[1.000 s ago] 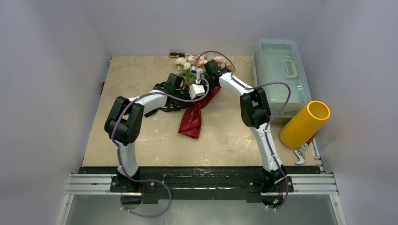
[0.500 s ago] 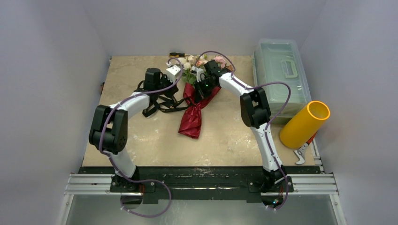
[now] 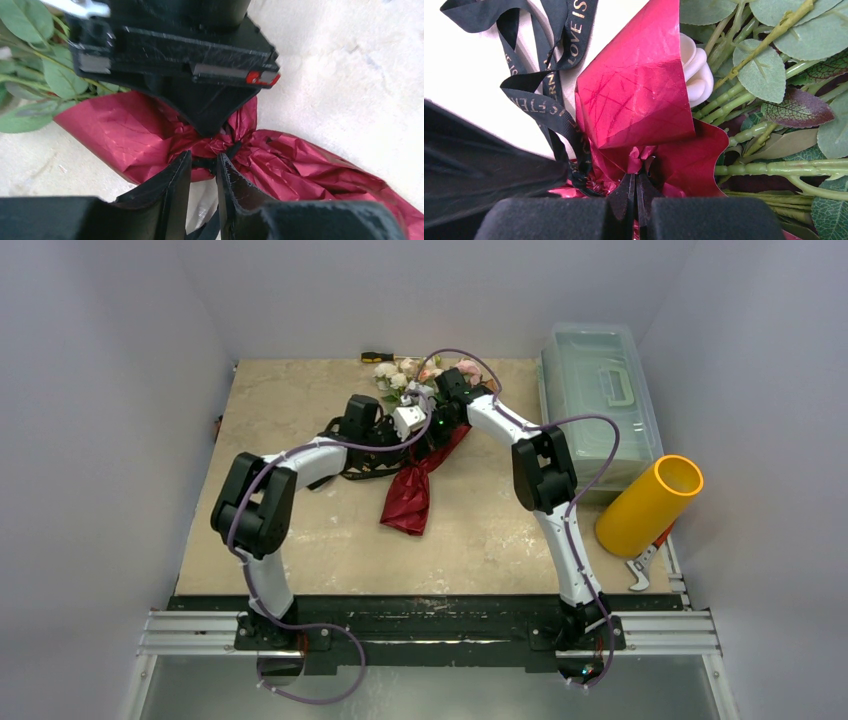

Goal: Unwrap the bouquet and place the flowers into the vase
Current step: Untie the ribbon from the wrapping paper.

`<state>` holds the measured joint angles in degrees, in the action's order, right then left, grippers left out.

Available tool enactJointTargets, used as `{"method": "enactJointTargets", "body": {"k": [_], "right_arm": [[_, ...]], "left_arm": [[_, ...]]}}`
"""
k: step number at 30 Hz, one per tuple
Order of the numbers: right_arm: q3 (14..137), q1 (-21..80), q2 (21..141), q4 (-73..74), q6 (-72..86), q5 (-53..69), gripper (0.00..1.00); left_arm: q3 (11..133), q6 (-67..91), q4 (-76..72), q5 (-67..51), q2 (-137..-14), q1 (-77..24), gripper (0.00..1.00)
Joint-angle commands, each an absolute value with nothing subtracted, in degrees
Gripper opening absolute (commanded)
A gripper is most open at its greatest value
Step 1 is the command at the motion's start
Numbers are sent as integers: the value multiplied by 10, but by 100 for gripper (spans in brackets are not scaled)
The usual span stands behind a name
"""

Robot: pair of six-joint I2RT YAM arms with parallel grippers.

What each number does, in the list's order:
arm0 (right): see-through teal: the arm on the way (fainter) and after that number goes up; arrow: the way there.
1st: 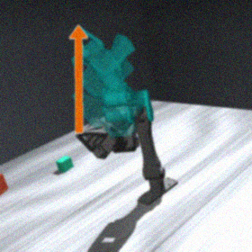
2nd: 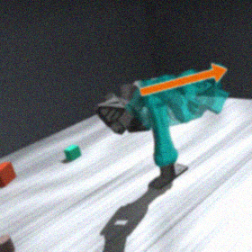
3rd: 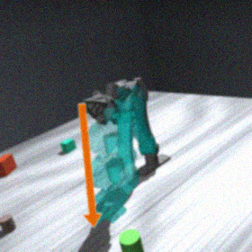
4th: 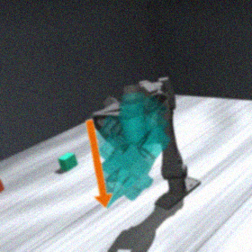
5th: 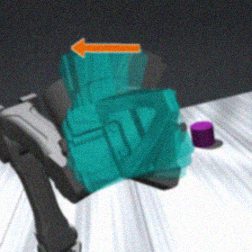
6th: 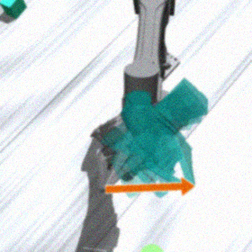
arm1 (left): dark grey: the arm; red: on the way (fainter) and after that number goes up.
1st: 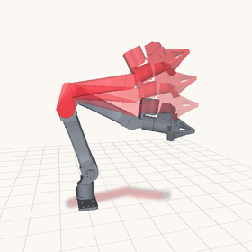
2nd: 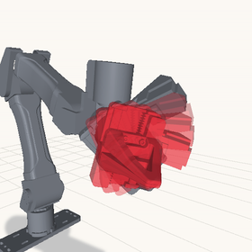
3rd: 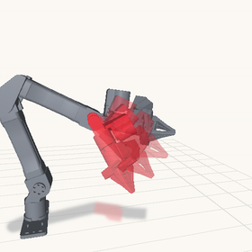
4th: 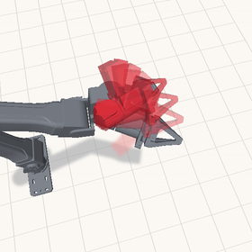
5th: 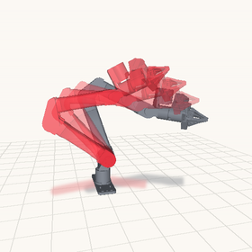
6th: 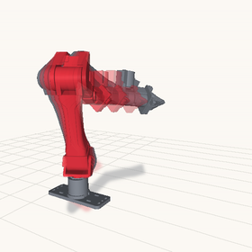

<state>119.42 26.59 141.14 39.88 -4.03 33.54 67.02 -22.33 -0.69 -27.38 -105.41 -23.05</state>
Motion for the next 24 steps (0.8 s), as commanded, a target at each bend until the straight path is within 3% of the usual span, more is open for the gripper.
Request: {"method": "enactJointTargets", "body": {"k": [1, 9, 17, 24], "right_arm": [[1169, 251, 1455, 437, -82, 226, 0], [1163, 250, 1454, 440, -95, 222, 0], [1158, 249, 1455, 439, -107, 215, 0], [1156, 249, 1443, 443, -119, 238, 0]], "left_arm": [[696, -244, 19, -262, -1078, -235, 25], [701, -199, 24, -216, -1103, -208, 0], [713, -79, -15, -166, -1111, -151, 0], [718, -33, 19, -200, -1111, -131, 0]]}}
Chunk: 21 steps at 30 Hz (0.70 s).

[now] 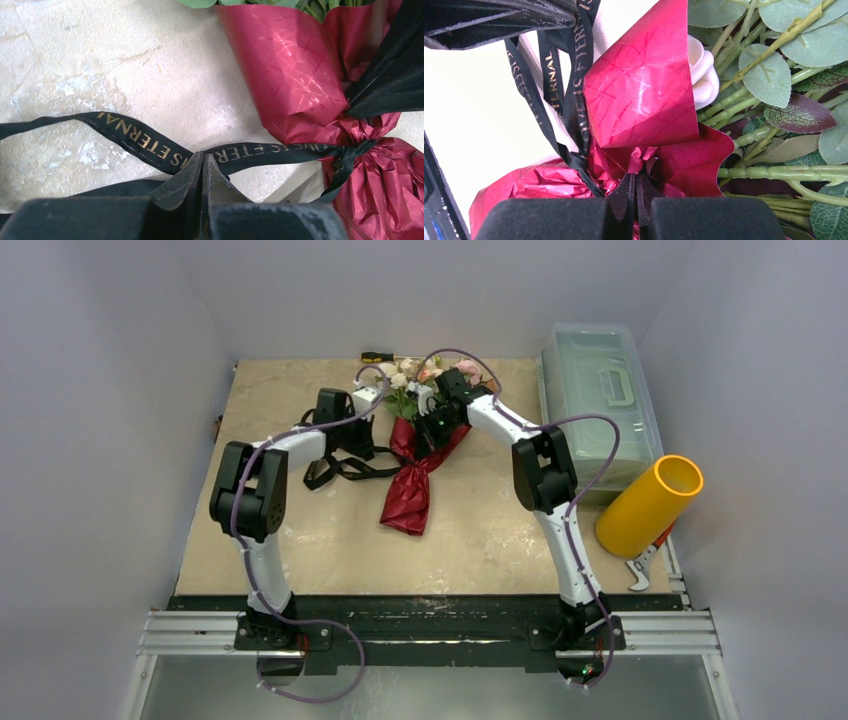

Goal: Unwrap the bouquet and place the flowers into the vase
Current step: Untie the ribbon from the wrapping paper.

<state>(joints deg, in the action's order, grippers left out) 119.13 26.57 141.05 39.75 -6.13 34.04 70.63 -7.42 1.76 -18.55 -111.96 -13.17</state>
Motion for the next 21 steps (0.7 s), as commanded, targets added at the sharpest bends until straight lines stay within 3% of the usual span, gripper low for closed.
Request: {"method": "enactJointTargets", "body": {"k": [1, 3, 5, 7, 9, 16, 17, 19, 21], "right_arm": [[1155, 248, 1435, 442, -130, 252, 0], [1139, 248, 1409, 424, -133, 289, 0], [1127, 249, 1382, 403, -124, 322, 1], [1128, 248, 1364, 394, -114, 353, 8], [1141, 248, 1356, 399, -111, 379, 14], [1142, 246, 1319, 411, -125, 428, 23], [1136, 243, 1311, 410, -127, 436, 24], [1125, 235, 1299, 412, -129, 456, 31], [1115, 224, 1289, 413, -129, 474, 35]], "left_arm": [[709, -36, 11, -225, -1103, -129, 0], [687, -37, -29, -267, -1084, -123, 2], [672, -58, -39, -297, -1063, -121, 24], [662, -79, -41, -319, -1045, -120, 35], [659, -96, -30, -329, -1034, -120, 40], [678, -123, -18, -361, -1028, -117, 42], [698, -121, -5, -367, -1040, -117, 45], [752, -98, 48, -376, -1072, -119, 62], [799, -59, 83, -386, -1106, -121, 72]]}}
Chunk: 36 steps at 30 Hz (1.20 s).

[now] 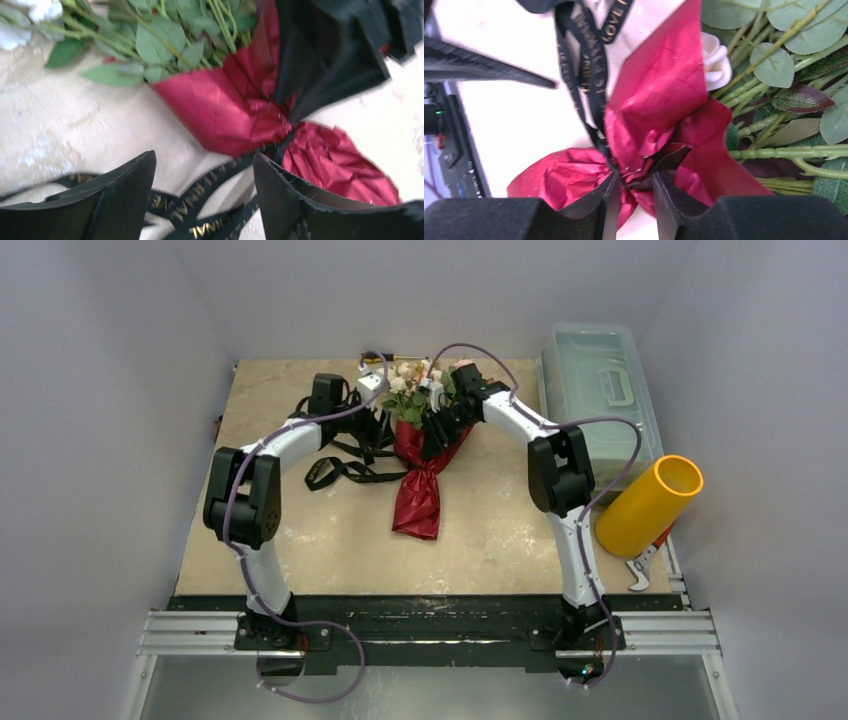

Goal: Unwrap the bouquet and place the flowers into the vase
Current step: Untie the ribbon from the wrapping paper.

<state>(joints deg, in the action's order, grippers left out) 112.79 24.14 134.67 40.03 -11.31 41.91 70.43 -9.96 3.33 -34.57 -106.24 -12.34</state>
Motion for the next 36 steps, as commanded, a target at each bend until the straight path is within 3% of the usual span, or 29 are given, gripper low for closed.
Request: {"method": "enactJointTargets", "body": {"k": [1, 6, 10, 14, 19, 27, 36], "right_arm": [[1111, 216, 1284, 413, -131, 482, 36], [1077, 184, 1259, 391, -123, 531, 35], [997, 180, 1207, 310, -102, 554, 39], [899, 189, 1162, 154, -39, 528, 48], [924, 235, 1171, 177, -99, 431, 43], [962, 292, 1206, 210, -159, 346, 38], [987, 314, 1239, 230, -197, 279, 36]], "left_arm": [[815, -32, 91, -385, -1119, -122, 74], [818, 162, -1, -481, -1136, -123, 73], [821, 323, -100, -547, -1169, -140, 50], [850, 354, -95, -541, -1209, -161, 31], [860, 377, -48, -471, -1255, -164, 13], [895, 355, 44, -410, -1308, -164, 14], [947, 312, 158, -362, -1343, -169, 5]]}}
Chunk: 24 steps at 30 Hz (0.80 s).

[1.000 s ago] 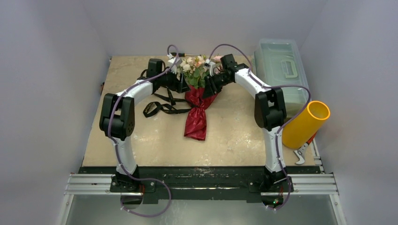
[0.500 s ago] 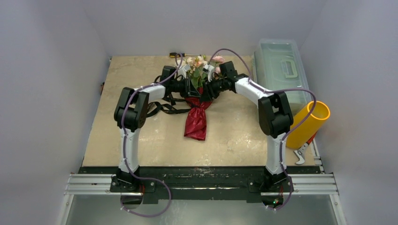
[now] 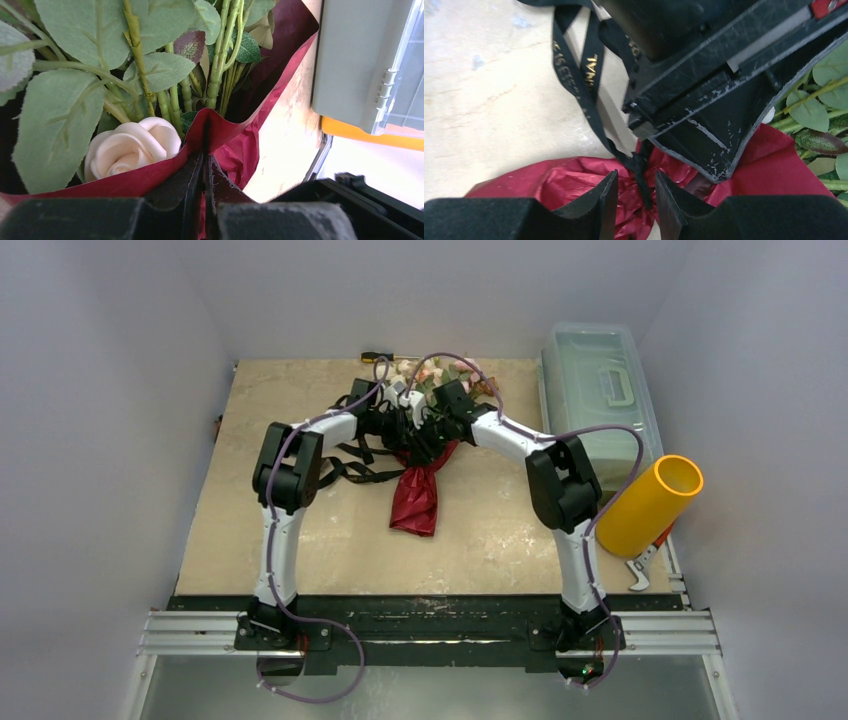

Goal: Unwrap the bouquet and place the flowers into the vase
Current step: Untie the ribbon from the wrapping paper.

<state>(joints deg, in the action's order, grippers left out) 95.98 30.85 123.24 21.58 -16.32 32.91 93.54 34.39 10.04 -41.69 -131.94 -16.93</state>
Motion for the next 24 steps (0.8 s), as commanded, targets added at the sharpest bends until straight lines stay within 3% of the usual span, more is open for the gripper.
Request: {"method": "enactJointTargets", "body": {"k": [1, 12, 15, 20, 24], "right_arm": [[987, 315, 1241, 230, -200, 272, 36], [987, 319, 1265, 243, -231, 241, 38], [963, 321, 1265, 238, -249, 214, 29], [947, 319, 1243, 236, -258, 209, 0], [947, 310, 1214, 239, -245, 231, 0]], "left_arm": [[945, 309, 160, -361, -1343, -169, 5], [947, 303, 167, -350, -1346, -171, 5], [948, 299, 172, -339, -1346, -171, 5], [950, 287, 187, -320, -1349, -171, 0], [954, 273, 207, -291, -1353, -171, 0]]}}
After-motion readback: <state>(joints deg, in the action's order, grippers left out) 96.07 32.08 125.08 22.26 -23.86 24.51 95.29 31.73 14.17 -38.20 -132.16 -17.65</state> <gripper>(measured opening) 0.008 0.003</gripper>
